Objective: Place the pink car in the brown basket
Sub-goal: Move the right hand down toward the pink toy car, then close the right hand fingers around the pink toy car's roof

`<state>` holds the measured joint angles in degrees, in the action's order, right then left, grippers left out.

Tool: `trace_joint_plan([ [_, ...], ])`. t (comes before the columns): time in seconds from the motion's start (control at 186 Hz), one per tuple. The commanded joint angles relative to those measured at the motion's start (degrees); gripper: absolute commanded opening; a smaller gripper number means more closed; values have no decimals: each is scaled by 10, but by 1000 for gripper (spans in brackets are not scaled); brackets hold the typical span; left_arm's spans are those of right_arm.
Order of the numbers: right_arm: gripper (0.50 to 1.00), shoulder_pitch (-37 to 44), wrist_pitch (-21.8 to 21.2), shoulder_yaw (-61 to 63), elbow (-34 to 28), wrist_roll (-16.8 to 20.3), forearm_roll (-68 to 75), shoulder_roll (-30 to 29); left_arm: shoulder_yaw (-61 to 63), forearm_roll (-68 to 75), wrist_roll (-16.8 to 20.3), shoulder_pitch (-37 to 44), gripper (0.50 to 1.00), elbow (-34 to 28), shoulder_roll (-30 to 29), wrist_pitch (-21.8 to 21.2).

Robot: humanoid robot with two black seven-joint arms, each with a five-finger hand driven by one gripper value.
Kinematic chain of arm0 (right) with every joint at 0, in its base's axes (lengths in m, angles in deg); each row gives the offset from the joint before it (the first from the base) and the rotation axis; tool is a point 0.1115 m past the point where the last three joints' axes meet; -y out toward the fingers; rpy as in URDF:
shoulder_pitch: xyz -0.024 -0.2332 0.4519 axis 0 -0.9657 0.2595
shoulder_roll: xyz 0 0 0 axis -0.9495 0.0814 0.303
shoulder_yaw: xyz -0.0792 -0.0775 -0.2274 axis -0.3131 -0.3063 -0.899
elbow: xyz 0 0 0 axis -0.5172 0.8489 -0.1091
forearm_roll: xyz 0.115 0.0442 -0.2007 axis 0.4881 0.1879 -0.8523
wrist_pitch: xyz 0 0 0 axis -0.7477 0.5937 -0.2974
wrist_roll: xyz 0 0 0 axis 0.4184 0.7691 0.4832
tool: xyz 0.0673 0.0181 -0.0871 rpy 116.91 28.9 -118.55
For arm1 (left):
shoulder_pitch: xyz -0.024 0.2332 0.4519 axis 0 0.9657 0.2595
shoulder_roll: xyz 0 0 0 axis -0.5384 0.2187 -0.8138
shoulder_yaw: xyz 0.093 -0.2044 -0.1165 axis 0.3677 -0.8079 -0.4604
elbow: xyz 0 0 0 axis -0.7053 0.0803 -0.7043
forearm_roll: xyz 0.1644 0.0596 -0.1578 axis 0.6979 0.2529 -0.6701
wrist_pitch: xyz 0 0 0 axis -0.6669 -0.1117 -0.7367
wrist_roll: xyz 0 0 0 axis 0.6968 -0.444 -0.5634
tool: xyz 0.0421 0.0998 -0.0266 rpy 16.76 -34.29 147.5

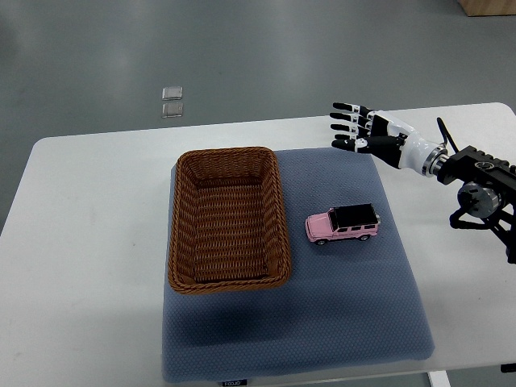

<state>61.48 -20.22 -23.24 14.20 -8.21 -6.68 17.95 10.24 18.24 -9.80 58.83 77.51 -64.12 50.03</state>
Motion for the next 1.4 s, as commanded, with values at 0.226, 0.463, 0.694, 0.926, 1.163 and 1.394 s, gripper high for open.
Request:
trace_joint_plan([
  [0.226,911,0,25,-12,-124,-12,-228,67,0,0,0,0,1000,0,0,0],
  [0.463,911,7,24,-55,-132,-14,-343,90,1,0,0,0,1000,0,0,0],
  [0.694,909,7,23,-69,-146,-43,-433,105,1,0,0,0,1000,0,0,0],
  [0.926,909,8,23,-87,-181,-81,-481,134,1,0,0,0,1000,0,0,0],
  [1.163,911,5,32,-106,-188,-102,-522,131,1,0,0,0,1000,0,0,0],
  [1.394,909,3,64,-124,-182,-102,-531,128,0,0,0,0,1000,0,0,0],
])
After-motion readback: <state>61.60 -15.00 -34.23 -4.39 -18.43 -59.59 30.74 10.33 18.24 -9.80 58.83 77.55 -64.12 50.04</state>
